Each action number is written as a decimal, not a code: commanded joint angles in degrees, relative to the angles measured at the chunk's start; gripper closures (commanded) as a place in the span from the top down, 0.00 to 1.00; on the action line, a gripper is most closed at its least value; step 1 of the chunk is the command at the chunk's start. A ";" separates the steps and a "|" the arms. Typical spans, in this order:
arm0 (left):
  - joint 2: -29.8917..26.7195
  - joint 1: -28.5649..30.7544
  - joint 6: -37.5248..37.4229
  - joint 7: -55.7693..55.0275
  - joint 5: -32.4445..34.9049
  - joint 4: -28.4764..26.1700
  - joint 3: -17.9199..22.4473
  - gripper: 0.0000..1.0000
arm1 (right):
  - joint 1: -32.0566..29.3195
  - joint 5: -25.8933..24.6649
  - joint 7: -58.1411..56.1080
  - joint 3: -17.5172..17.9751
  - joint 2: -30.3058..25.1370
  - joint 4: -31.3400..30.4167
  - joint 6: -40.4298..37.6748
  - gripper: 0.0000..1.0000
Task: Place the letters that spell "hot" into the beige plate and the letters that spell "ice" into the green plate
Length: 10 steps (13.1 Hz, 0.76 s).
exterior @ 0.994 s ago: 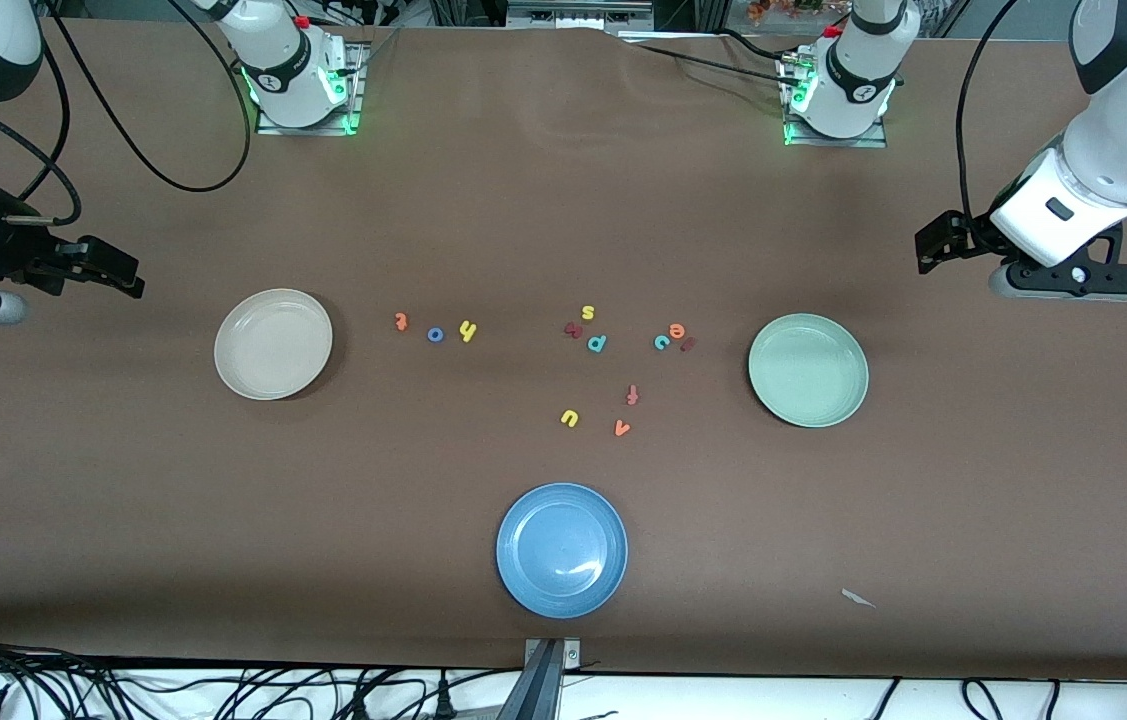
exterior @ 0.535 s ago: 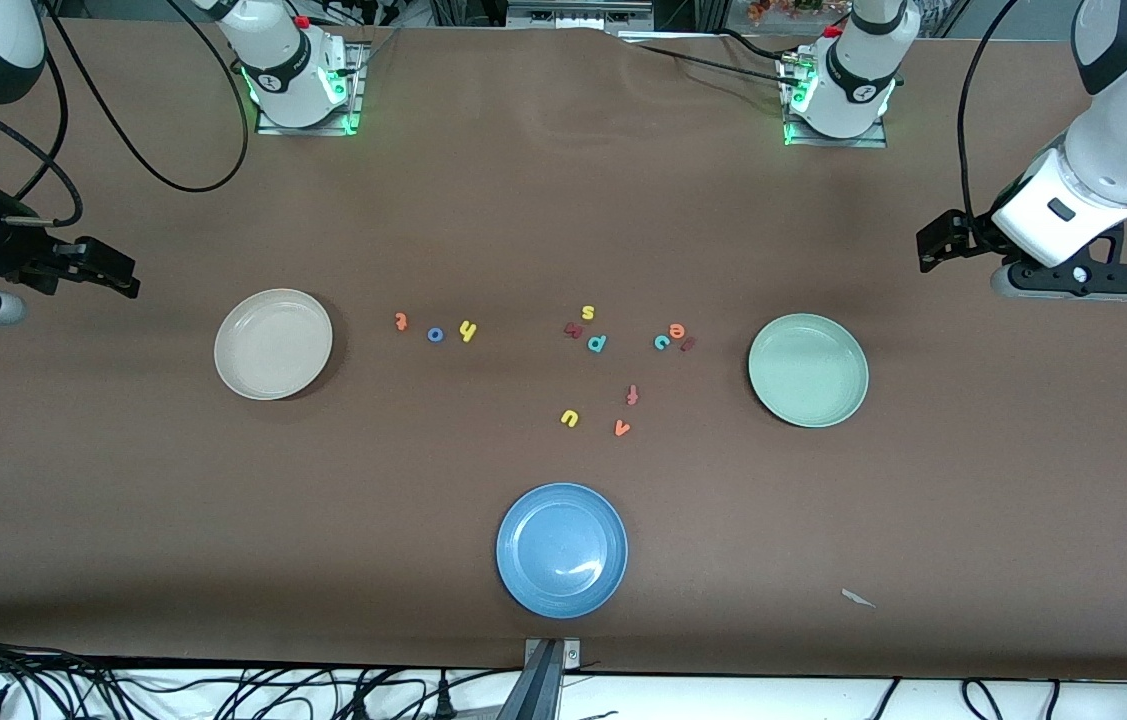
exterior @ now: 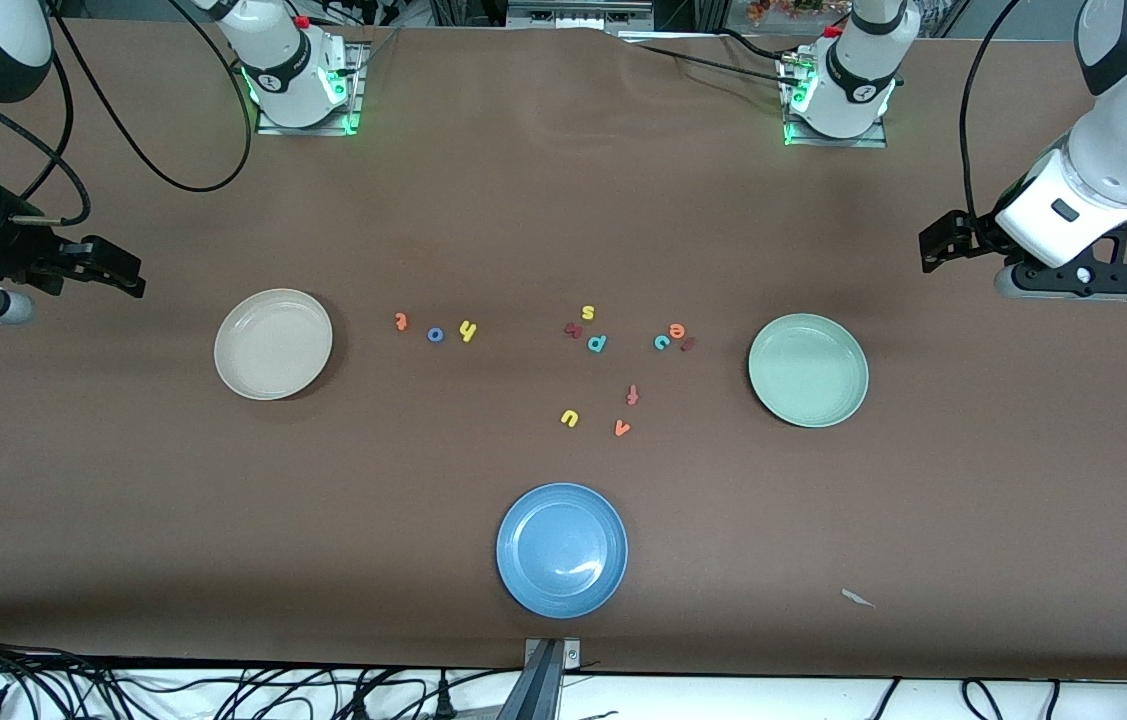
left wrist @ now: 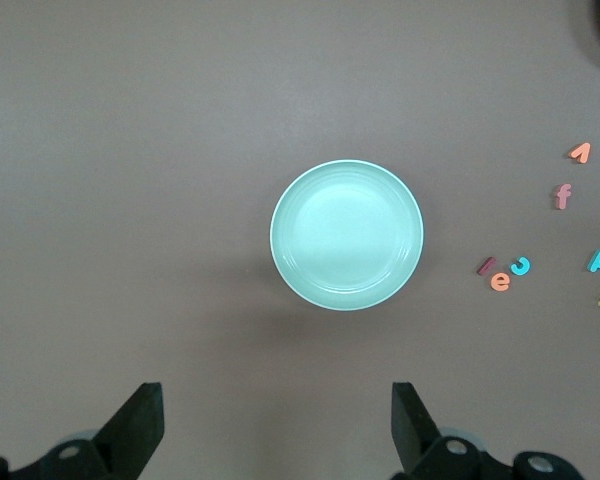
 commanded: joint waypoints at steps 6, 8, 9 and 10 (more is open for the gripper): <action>0.37 -0.77 -1.02 1.04 -0.81 0.18 -0.64 1.00 | 0.00 -0.97 4.74 1.51 -1.21 -1.85 0.60 1.00; 1.60 -2.00 -0.84 0.87 -0.55 0.18 -1.69 1.00 | 0.00 -0.97 4.84 1.61 -1.21 -1.85 0.69 1.00; 1.95 -2.01 -0.84 0.96 -1.07 0.18 -1.96 1.00 | 0.00 -0.97 4.84 1.61 -1.21 -1.76 0.60 1.00; 2.74 -2.18 -0.84 0.87 -2.03 0.27 -1.96 1.00 | 0.00 -0.97 4.93 1.61 -1.21 -1.76 0.60 1.00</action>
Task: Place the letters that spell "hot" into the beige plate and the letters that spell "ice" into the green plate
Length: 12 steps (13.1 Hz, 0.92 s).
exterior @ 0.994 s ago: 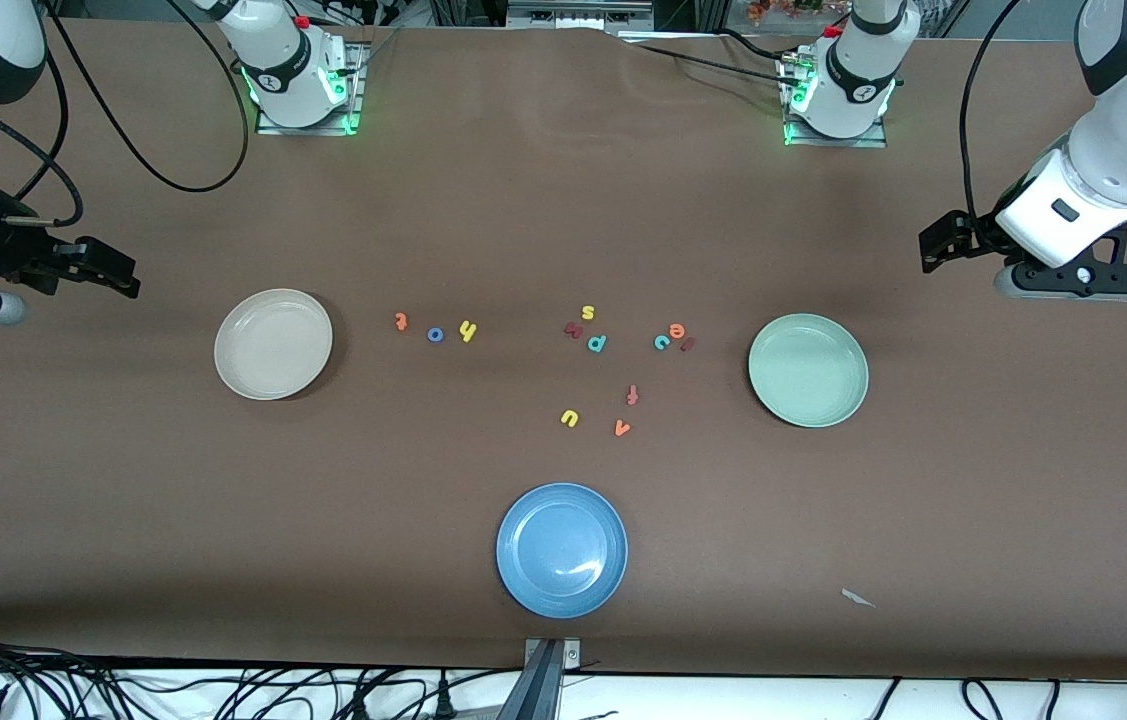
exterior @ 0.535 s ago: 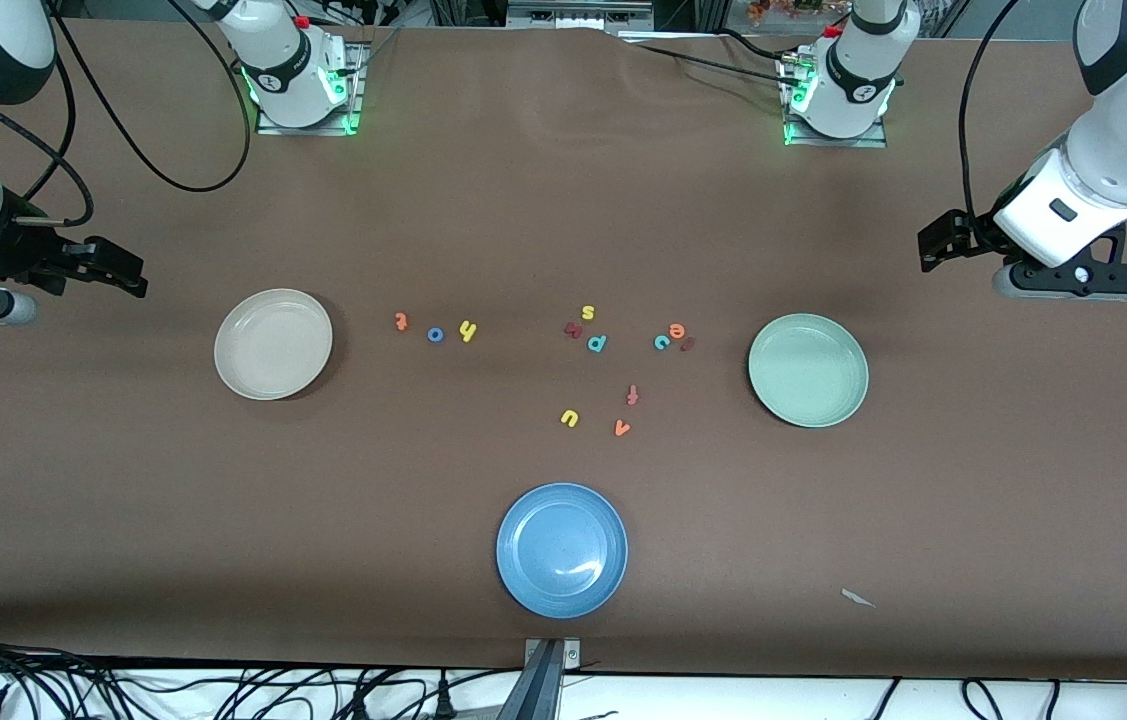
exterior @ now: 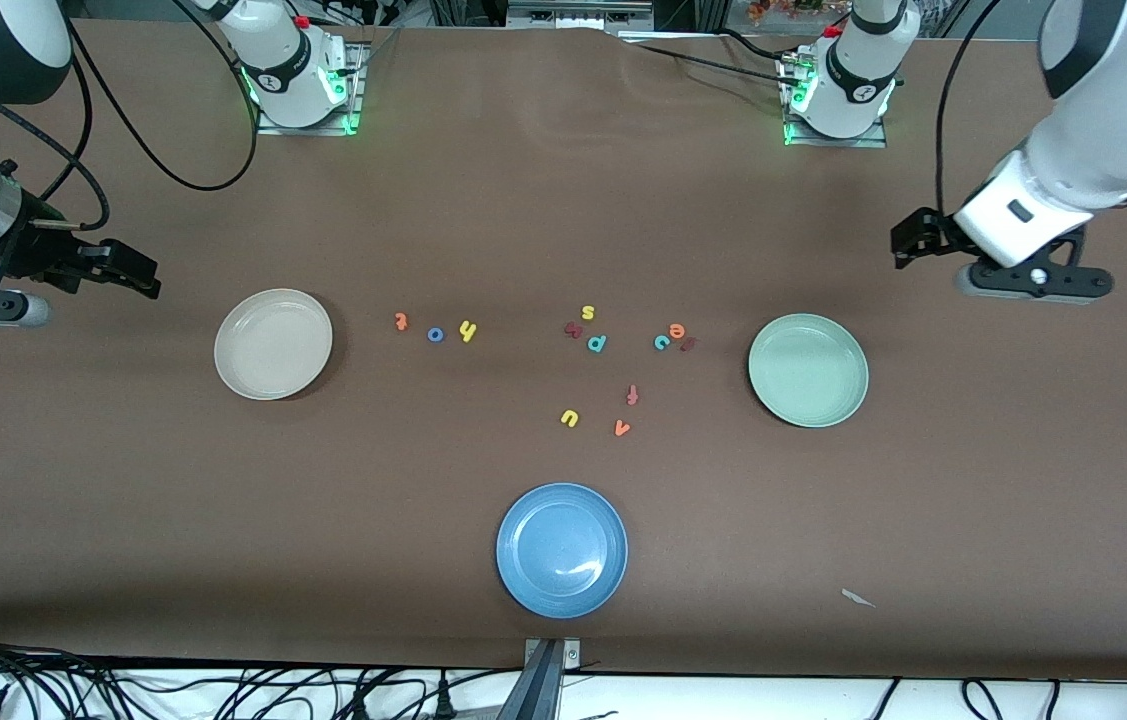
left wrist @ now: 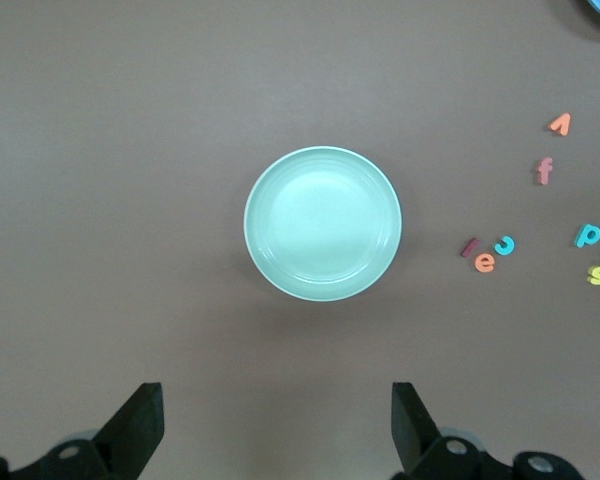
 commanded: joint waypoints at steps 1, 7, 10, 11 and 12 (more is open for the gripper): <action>2.60 -0.29 -0.54 0.77 -2.51 0.55 -0.16 1.00 | -0.05 -0.96 1.20 0.35 -1.19 -1.10 0.30 1.00; 8.93 -5.38 5.15 0.86 -2.51 0.55 -1.66 1.00 | -0.05 -0.96 1.20 0.35 -1.28 -1.19 0.21 1.00; 12.62 -7.76 8.06 1.21 -2.43 0.28 -2.88 1.00 | -0.05 -0.87 1.20 0.35 -1.28 -0.93 0.29 1.00; 13.77 -8.81 9.72 1.30 -2.25 0.28 -3.24 1.00 | -0.05 -0.87 1.20 0.35 -1.19 -0.84 0.38 1.00; 15.52 -9.43 11.04 1.56 -2.08 0.28 -3.24 1.00 | -0.05 -0.87 1.29 0.61 -1.28 -0.84 0.30 1.00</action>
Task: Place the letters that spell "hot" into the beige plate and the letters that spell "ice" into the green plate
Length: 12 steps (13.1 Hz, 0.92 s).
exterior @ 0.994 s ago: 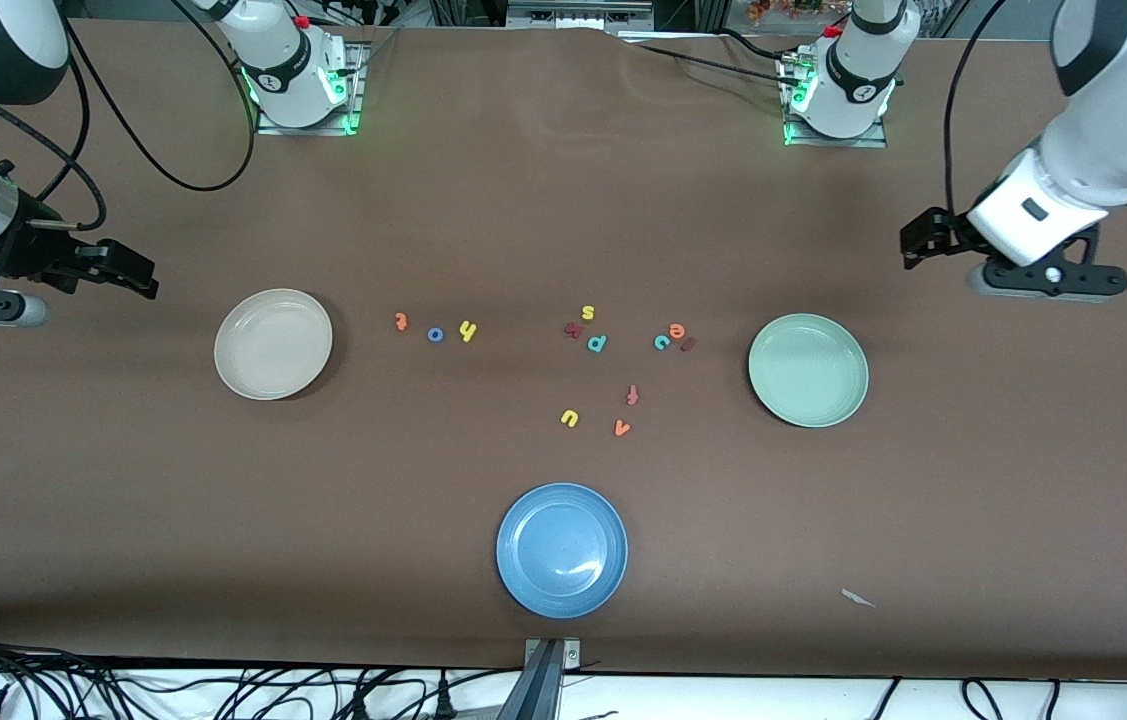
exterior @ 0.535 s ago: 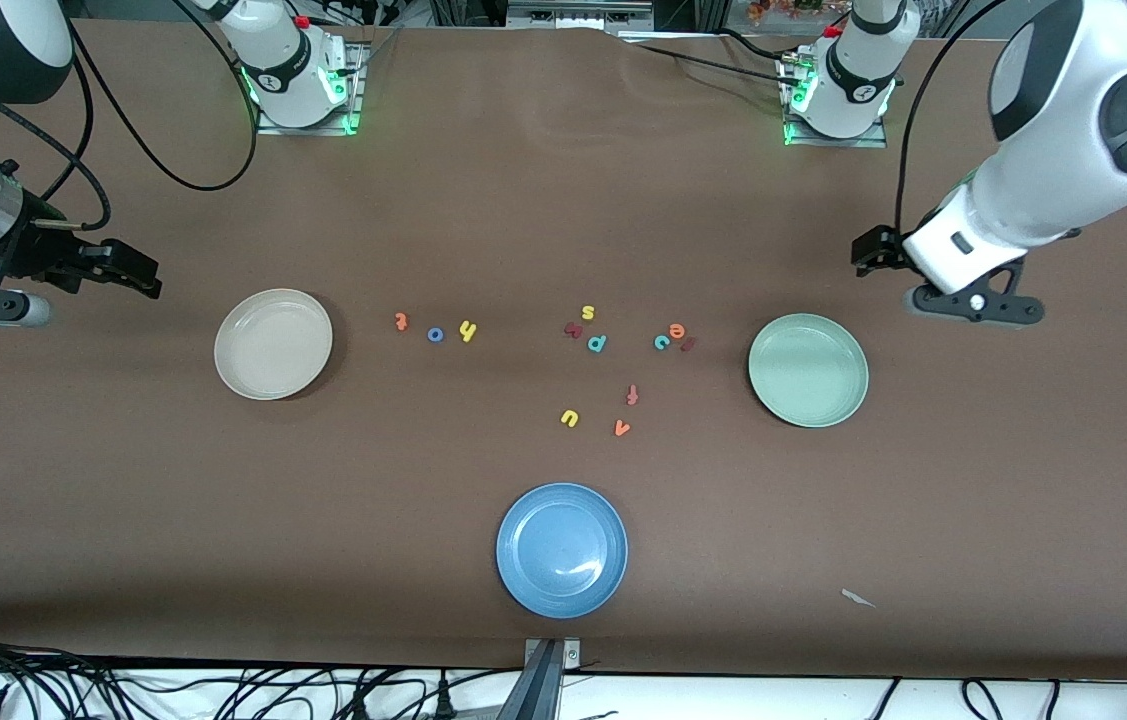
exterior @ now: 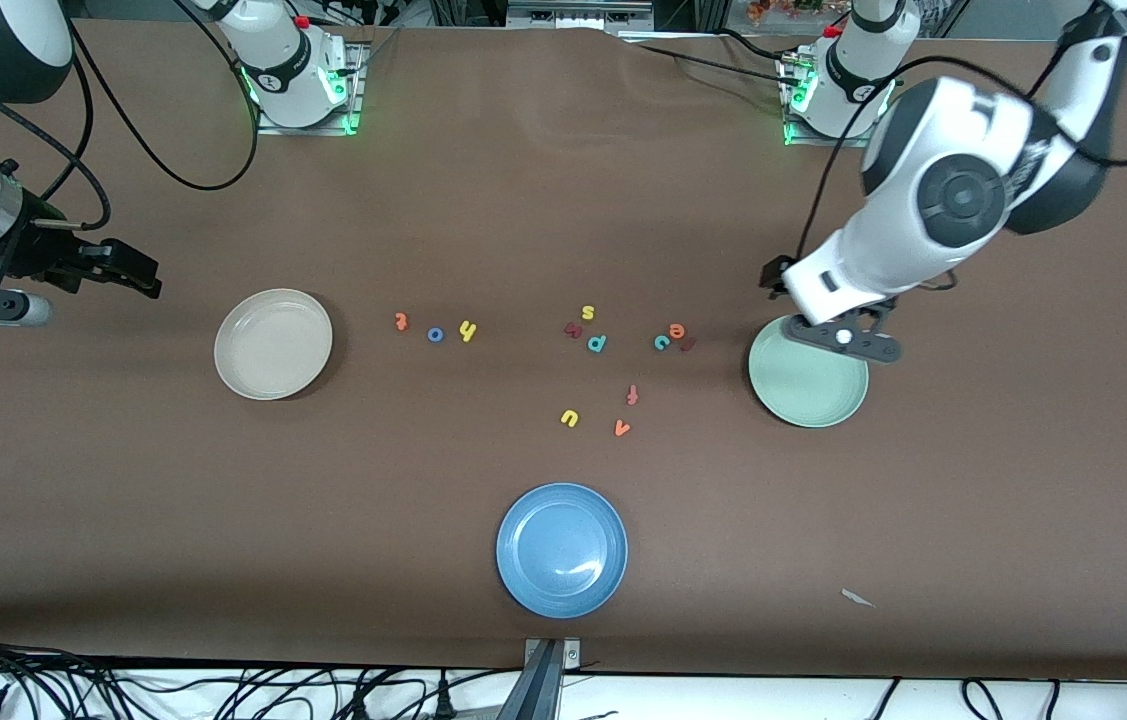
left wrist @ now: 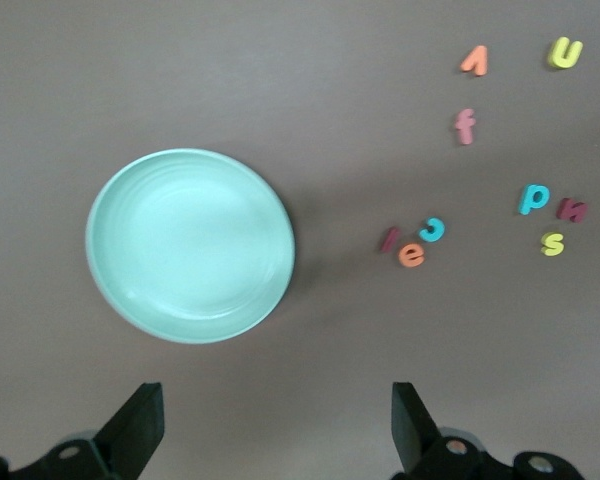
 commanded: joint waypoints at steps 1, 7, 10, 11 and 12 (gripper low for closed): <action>4.25 -2.01 3.58 3.00 -0.52 0.36 -0.11 1.00 | -0.04 -0.51 1.24 1.20 -1.11 -0.80 0.24 1.00; 10.32 -6.05 10.34 7.76 -0.61 -0.34 -0.20 0.99 | 0.31 -0.51 12.99 10.15 3.53 -1.24 1.29 1.00; 12.78 -8.34 13.86 9.33 -0.09 -0.43 -0.20 0.90 | 3.19 -0.60 15.56 12.28 8.19 -3.07 6.02 1.00; 14.01 -9.39 16.83 12.48 -0.17 -0.43 -0.20 0.89 | 4.78 -0.86 15.56 12.28 9.17 -4.48 8.39 1.00; 14.71 -9.66 19.12 15.29 -0.17 -0.52 -0.20 0.88 | 5.49 -0.95 15.56 12.28 10.13 -6.06 9.72 1.00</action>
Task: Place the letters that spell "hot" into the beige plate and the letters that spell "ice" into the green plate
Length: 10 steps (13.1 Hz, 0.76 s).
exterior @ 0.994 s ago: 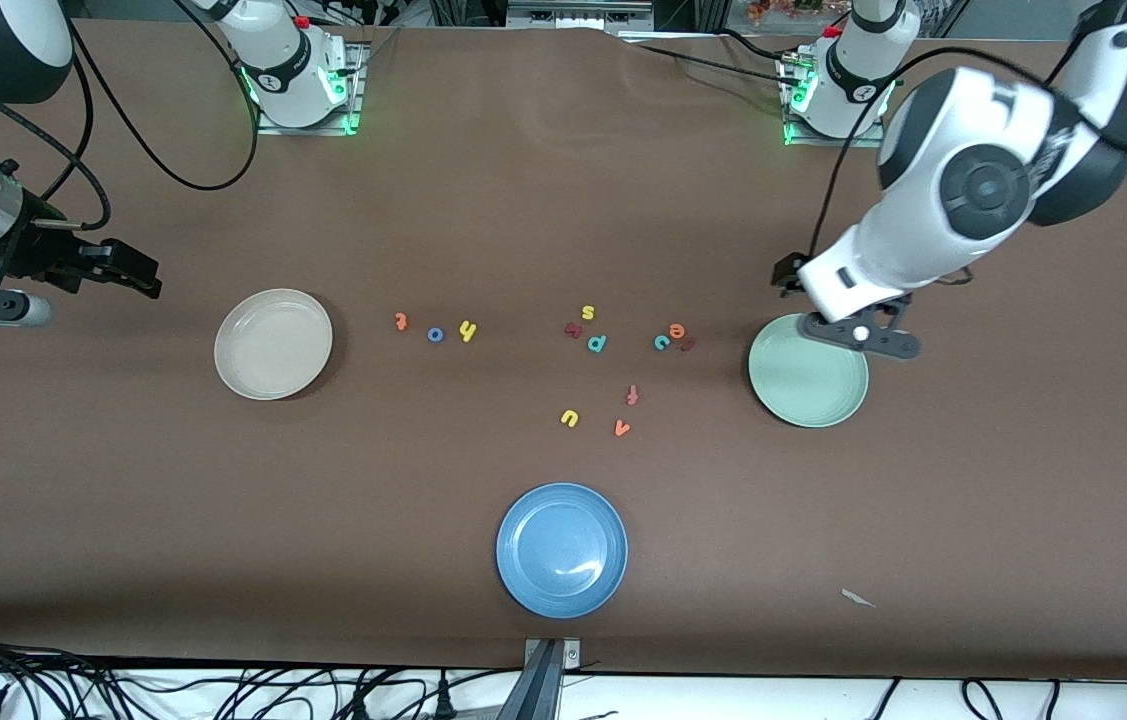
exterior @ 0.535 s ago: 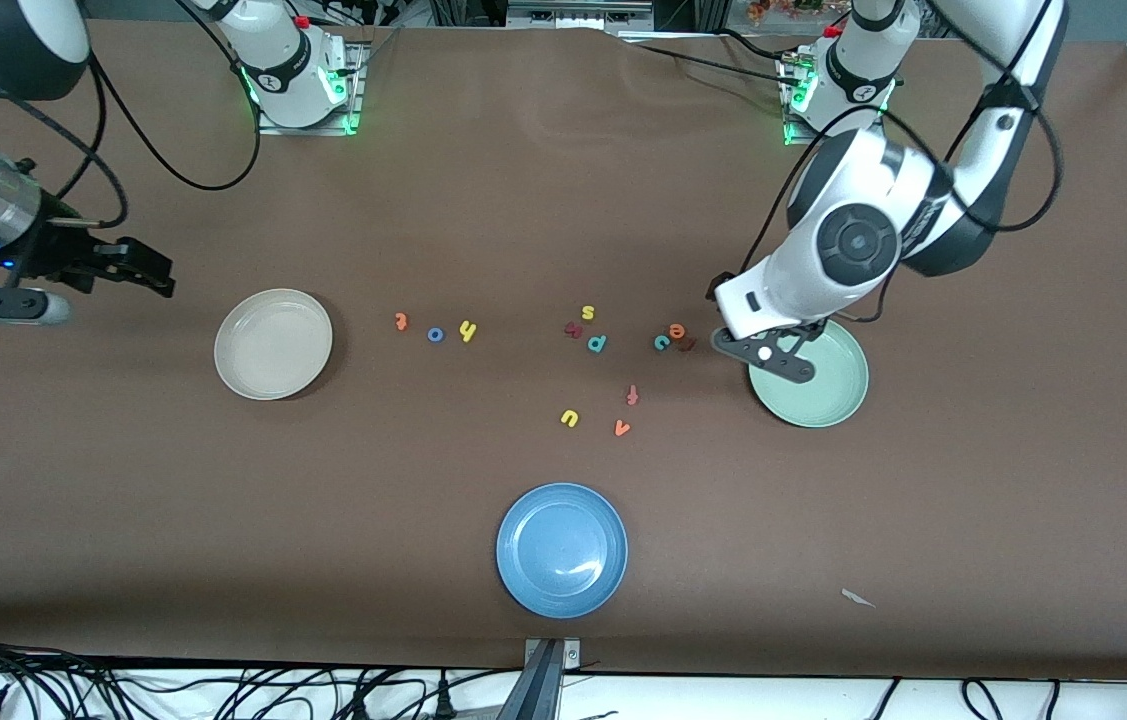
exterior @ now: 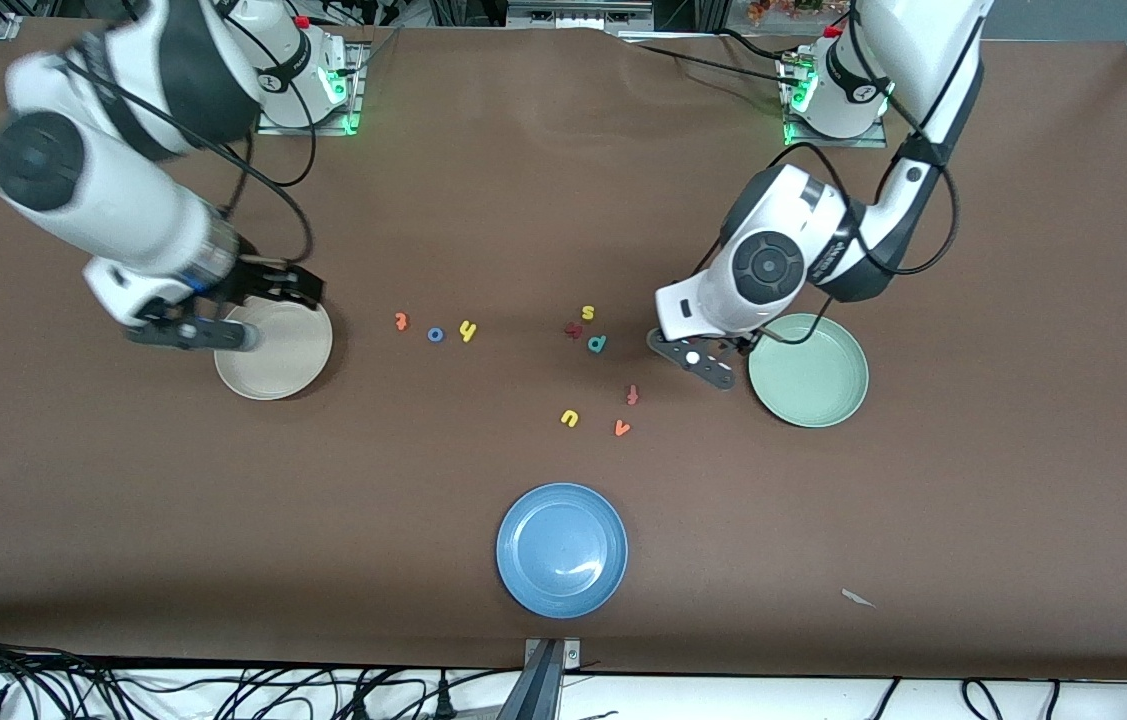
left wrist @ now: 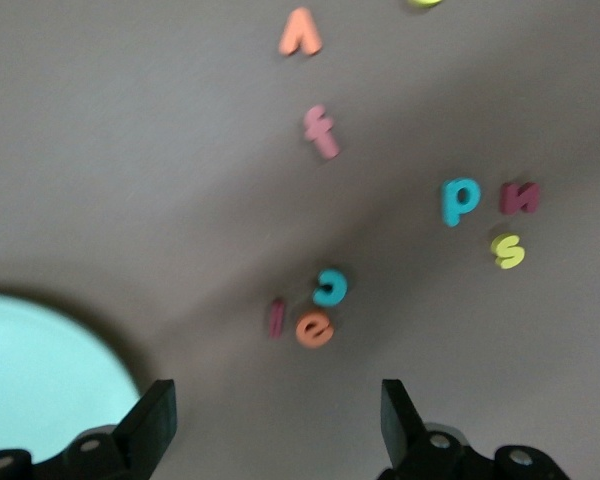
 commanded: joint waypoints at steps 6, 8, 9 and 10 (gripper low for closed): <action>3.78 -1.58 16.04 13.25 -0.18 -7.26 0.39 0.85 | 5.18 -1.47 0.19 0.12 6.78 -13.15 16.04 0.98; 4.22 -3.07 20.73 13.17 -0.18 -10.01 0.21 0.84 | 5.18 -2.17 0.19 0.12 8.36 -16.50 20.79 0.87; 4.83 -3.16 20.92 13.25 0.00 -10.02 0.21 0.84 | 5.18 -2.44 -0.42 0.12 9.15 -17.38 22.29 0.78; 5.53 -3.34 21.36 13.25 1.48 -10.02 0.21 0.81 | 5.27 -2.79 -1.55 0.12 9.94 -17.91 23.09 0.65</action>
